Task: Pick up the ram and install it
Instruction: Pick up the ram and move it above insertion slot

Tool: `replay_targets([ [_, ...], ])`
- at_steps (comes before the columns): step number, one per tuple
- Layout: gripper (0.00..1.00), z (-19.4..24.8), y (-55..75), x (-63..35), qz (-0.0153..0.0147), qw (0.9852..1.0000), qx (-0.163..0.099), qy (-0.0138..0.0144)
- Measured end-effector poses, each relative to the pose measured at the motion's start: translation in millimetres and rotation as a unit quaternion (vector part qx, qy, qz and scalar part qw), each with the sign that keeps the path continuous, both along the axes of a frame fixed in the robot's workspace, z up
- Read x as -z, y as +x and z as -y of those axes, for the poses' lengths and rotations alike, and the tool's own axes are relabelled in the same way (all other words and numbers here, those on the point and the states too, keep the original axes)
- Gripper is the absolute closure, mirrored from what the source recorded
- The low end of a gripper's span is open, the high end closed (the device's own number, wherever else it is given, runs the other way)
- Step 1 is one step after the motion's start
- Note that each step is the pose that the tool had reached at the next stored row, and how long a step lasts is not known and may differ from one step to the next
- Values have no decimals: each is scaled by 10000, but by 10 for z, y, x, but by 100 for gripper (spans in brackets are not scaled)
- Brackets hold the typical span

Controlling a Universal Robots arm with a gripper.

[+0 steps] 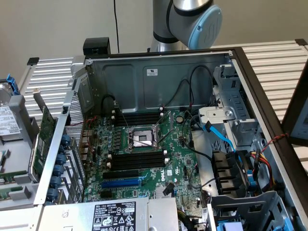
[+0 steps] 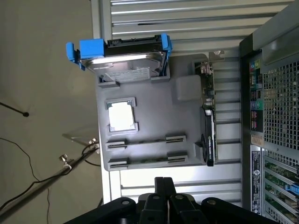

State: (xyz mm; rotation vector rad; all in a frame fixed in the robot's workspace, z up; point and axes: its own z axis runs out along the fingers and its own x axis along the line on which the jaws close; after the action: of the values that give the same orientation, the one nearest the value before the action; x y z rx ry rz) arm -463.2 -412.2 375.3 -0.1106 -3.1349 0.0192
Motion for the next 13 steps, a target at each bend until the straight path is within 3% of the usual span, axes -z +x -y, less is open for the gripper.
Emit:
replay_targets([
  [2,89,0,-2,-1,-1,10000,-50,0],
  [6,89,0,-2,4,0,9992,-406,0],
  [10,89,0,-2,11,0,9970,-773,0],
  [13,89,0,-2,20,3,9946,-1040,0],
])
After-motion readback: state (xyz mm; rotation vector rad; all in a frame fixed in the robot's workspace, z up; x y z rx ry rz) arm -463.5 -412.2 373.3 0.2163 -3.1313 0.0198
